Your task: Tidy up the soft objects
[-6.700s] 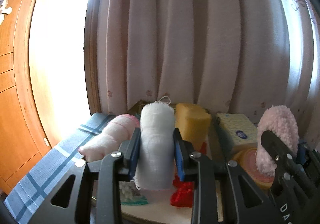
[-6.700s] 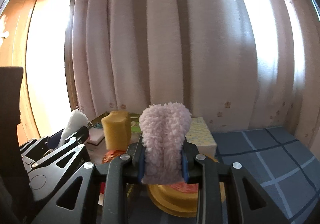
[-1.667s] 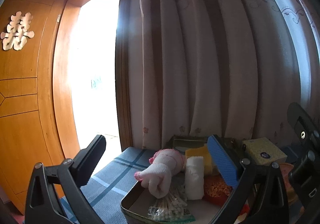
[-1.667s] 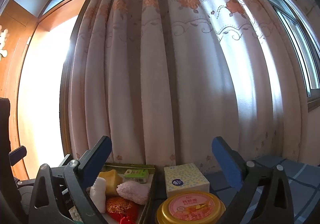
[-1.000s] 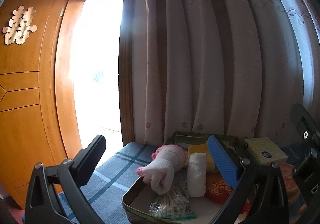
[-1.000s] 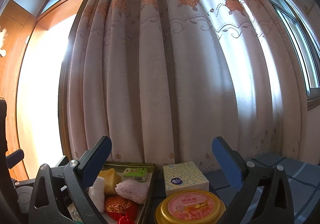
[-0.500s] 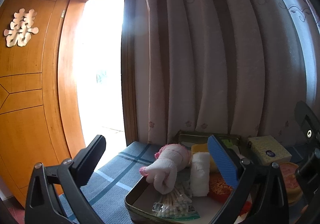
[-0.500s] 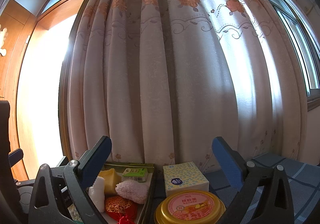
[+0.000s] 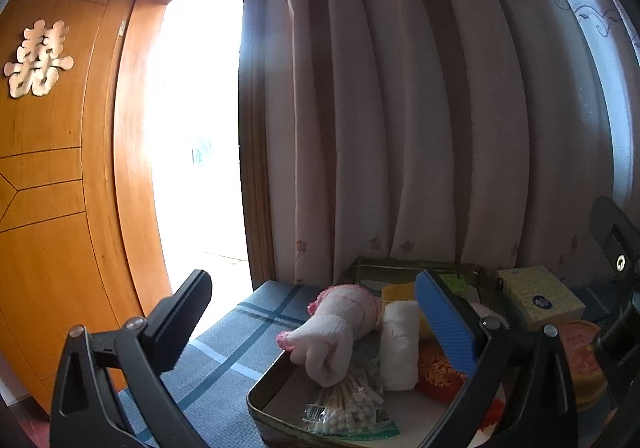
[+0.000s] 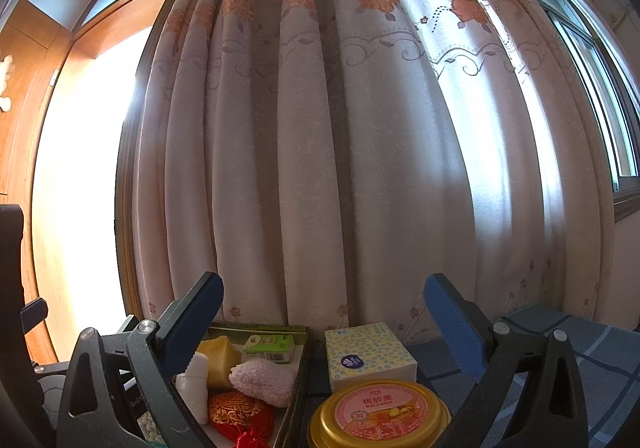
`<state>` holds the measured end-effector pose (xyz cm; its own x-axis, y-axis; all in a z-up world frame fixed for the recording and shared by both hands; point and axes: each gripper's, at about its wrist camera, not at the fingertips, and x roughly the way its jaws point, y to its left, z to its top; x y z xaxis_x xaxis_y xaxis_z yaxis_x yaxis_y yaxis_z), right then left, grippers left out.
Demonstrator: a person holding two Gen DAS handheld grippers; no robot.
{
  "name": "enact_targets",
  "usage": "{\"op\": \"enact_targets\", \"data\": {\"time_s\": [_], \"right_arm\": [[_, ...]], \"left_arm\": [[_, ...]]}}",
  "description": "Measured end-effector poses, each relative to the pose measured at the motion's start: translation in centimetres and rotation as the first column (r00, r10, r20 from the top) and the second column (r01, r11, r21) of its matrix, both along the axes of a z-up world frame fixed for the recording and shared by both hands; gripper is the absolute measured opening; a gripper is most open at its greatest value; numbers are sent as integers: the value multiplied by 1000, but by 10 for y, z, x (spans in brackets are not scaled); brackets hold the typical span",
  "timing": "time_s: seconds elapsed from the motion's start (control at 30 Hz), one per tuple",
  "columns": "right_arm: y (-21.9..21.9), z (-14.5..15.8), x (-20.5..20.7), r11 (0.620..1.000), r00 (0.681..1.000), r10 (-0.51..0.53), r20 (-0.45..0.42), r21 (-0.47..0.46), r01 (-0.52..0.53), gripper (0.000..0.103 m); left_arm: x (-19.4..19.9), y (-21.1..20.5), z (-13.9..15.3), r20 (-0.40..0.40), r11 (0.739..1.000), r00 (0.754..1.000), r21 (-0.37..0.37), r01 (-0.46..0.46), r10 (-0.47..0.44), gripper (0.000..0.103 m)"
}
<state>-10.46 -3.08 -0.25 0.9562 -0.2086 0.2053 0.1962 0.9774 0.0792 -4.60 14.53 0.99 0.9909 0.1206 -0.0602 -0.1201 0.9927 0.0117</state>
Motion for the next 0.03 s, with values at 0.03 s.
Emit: {"op": "enact_targets", "data": {"time_s": [0.03], "right_arm": [[0, 0, 0, 1000, 1000, 0, 0, 0, 0, 102]], "left_arm": [[0, -1, 0, 1, 1000, 1000, 6, -2, 2, 103]]}}
